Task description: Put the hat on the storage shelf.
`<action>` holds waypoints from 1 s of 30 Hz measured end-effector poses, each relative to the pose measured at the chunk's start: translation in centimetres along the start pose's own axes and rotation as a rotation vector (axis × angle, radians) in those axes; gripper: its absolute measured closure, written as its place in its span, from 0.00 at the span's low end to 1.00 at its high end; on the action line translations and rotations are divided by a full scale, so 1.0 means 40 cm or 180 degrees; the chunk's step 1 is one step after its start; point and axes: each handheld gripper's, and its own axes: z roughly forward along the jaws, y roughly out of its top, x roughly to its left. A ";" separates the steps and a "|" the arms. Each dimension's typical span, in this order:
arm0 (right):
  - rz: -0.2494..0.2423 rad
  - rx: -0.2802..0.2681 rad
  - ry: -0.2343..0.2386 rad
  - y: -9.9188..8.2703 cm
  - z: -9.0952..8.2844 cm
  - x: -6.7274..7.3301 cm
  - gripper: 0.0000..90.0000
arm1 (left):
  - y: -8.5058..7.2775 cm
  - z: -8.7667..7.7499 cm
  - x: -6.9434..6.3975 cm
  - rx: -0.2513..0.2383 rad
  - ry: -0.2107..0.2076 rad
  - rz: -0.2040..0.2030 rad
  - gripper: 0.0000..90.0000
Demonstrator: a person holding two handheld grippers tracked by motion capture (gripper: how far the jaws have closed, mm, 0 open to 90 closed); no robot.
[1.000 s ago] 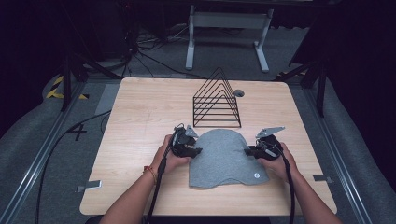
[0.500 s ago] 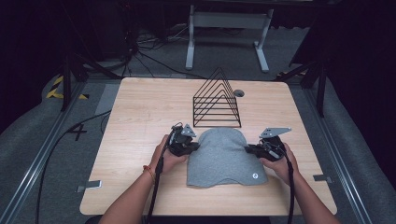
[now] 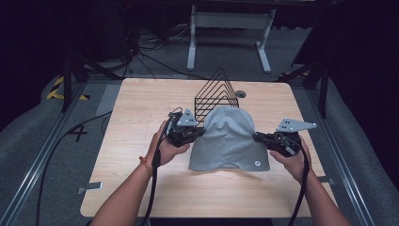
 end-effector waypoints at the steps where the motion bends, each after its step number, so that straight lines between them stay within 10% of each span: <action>1: -0.0016 -0.0026 -0.0011 0.008 -0.005 0.000 0.97 | 0.016 -0.010 0.003 -0.0024 0.0000 0.0029 0.97; 14: -0.0232 -0.0545 -0.0266 0.229 -0.098 -0.050 0.97 | 0.237 -0.116 0.070 -0.0311 0.0283 0.0337 0.97; 30: -0.0354 -0.0693 -0.0584 0.441 -0.063 -0.148 0.97 | 0.404 -0.139 0.244 -0.0511 0.0671 0.0162 0.97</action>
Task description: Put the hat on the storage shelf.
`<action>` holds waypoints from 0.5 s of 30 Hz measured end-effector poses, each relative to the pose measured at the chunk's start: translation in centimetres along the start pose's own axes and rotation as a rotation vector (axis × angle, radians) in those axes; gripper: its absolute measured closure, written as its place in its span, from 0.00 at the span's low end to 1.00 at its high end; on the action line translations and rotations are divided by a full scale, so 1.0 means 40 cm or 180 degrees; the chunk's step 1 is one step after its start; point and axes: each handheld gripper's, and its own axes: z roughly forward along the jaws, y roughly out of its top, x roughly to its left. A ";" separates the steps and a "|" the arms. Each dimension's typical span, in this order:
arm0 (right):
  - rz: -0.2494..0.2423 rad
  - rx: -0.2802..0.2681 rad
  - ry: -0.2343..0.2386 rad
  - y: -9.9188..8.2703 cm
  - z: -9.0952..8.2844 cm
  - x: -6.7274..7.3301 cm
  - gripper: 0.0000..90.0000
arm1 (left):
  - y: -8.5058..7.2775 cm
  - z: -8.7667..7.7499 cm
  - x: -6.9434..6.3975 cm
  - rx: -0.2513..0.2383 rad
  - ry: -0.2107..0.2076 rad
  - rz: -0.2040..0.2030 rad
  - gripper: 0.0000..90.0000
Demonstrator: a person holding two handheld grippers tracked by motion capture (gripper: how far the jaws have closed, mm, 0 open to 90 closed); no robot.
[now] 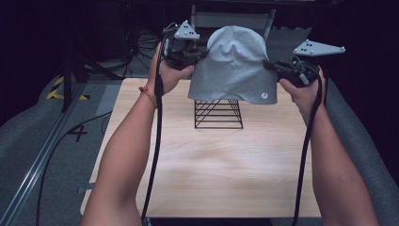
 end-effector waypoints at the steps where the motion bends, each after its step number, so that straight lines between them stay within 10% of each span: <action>1: -0.0002 0.0023 -0.0016 0.006 0.013 -0.003 0.97 | 0.000 0.008 0.007 0.0007 0.0008 -0.0033 0.97; 15: 0.0109 0.0156 -0.0063 -0.007 0.145 -0.062 0.97 | -0.014 0.095 0.066 0.0220 0.0268 -0.0026 0.97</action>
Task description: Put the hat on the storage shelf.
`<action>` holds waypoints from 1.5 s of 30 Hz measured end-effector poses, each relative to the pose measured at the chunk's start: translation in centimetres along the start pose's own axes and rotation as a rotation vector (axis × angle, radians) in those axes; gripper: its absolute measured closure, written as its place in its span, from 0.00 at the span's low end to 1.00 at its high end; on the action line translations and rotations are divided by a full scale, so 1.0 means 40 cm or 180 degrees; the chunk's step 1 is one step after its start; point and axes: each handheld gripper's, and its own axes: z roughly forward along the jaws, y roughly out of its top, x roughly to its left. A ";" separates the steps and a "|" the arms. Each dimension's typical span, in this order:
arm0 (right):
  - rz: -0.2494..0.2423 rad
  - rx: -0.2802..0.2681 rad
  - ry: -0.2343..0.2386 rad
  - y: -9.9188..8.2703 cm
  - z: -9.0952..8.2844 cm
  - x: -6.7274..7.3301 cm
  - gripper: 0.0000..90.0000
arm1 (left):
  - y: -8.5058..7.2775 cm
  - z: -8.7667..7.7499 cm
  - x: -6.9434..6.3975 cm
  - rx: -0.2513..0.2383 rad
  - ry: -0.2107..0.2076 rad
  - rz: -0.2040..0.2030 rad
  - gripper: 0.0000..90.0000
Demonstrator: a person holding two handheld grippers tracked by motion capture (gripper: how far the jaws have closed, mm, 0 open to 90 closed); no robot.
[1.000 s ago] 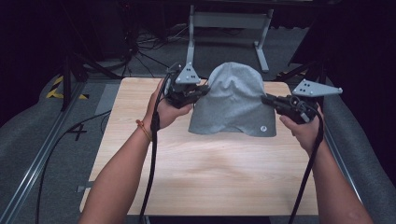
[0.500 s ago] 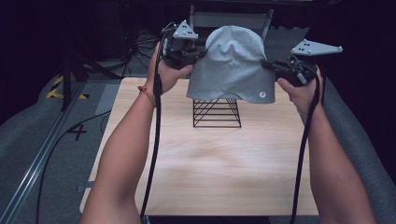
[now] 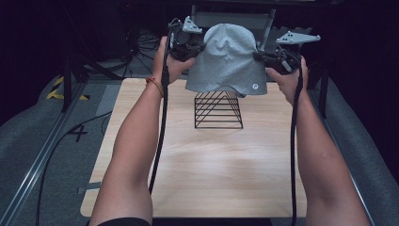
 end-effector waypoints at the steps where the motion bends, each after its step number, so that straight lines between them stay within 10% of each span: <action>1: 0.0009 0.0004 -0.0009 0.001 0.006 -0.003 0.97 | 0.000 0.006 0.002 0.0010 0.0010 0.0008 0.97; 21: 0.0119 0.0089 0.0010 -0.030 0.074 -0.018 0.97 | -0.059 0.071 0.006 0.0035 -0.0008 -0.0226 0.97; 45: 0.0043 -0.0185 0.0207 -0.062 -0.014 0.019 0.97 | -0.096 -0.056 -0.021 -0.0446 -0.0335 -0.0325 0.97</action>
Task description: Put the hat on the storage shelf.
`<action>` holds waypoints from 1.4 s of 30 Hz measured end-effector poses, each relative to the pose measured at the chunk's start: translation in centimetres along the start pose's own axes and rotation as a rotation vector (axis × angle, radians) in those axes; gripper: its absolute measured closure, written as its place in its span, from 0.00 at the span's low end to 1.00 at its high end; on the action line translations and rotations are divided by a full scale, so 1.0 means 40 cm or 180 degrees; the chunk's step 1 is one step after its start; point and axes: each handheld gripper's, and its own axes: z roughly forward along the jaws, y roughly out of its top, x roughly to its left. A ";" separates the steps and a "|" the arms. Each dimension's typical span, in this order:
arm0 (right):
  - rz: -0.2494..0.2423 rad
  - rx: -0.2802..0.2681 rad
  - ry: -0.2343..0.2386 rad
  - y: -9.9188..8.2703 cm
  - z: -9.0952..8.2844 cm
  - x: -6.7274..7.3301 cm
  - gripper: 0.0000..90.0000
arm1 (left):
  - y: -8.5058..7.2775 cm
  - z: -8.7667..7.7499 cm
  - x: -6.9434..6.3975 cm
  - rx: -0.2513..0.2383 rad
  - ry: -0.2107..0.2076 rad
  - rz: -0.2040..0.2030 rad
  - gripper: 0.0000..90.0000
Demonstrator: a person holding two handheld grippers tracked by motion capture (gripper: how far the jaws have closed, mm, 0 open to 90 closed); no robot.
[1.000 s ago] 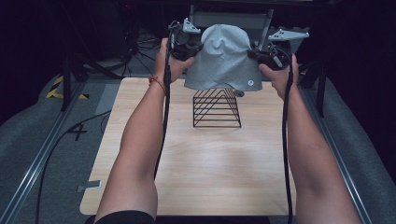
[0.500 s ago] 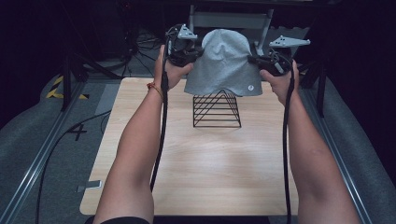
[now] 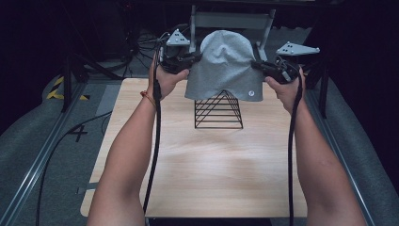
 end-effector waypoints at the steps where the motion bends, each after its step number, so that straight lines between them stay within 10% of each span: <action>1: -0.0011 -0.0021 0.0018 0.001 -0.004 0.001 0.97 | 0.002 -0.006 -0.002 -0.0002 -0.0017 0.0034 0.97; 11: -0.0102 0.0018 0.0082 -0.033 -0.015 0.028 0.97 | -0.034 -0.022 -0.031 0.0022 -0.0097 0.0150 0.97; 29: -0.0021 -0.0021 0.0079 -0.059 -0.041 0.009 0.97 | -0.043 -0.045 -0.030 -0.0146 -0.0195 -0.0013 0.97; 42: -0.0091 0.0076 0.0060 -0.076 -0.046 0.022 0.97 | -0.085 -0.019 -0.029 0.0073 -0.0082 0.0082 0.97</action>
